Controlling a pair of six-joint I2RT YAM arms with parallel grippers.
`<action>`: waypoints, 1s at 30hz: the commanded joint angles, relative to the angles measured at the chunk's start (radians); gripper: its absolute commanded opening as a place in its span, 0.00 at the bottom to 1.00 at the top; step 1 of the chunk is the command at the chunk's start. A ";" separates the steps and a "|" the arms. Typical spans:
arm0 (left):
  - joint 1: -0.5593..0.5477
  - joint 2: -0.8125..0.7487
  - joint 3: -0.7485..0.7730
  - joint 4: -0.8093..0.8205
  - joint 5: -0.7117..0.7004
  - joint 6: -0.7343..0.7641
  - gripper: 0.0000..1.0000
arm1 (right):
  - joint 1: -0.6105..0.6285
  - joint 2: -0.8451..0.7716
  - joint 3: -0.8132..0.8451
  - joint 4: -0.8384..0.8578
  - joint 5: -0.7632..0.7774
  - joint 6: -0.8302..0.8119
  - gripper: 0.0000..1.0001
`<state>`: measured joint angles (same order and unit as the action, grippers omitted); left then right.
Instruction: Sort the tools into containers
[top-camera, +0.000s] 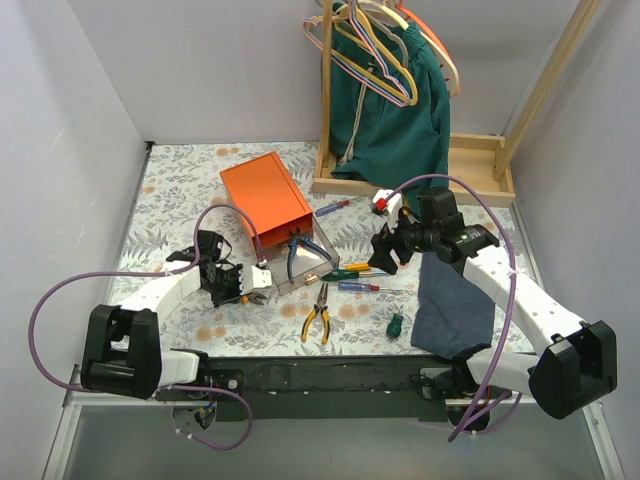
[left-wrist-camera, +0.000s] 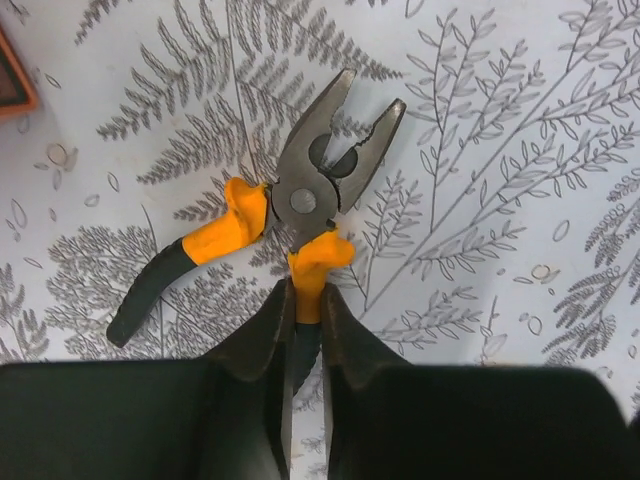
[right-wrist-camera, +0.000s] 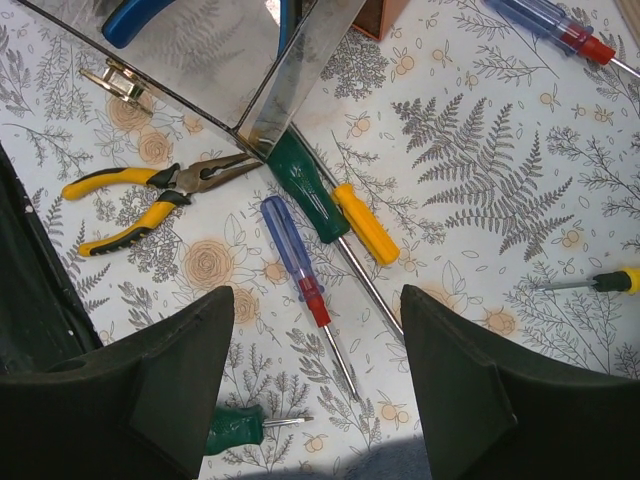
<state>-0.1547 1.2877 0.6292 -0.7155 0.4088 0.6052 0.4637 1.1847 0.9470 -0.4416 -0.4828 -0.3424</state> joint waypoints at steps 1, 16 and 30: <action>-0.005 -0.069 0.013 -0.206 -0.024 -0.053 0.00 | -0.007 -0.003 0.052 0.027 -0.019 0.005 0.76; -0.005 -0.371 0.570 -0.519 0.570 -0.470 0.00 | -0.008 0.033 0.072 0.066 -0.014 0.039 0.75; -0.244 -0.134 0.633 -0.019 0.363 -1.127 0.00 | -0.025 -0.049 0.019 0.103 0.041 0.051 0.77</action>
<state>-0.2996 1.1648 1.2667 -0.8589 0.8700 -0.3939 0.4572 1.1988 0.9749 -0.3985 -0.4591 -0.3092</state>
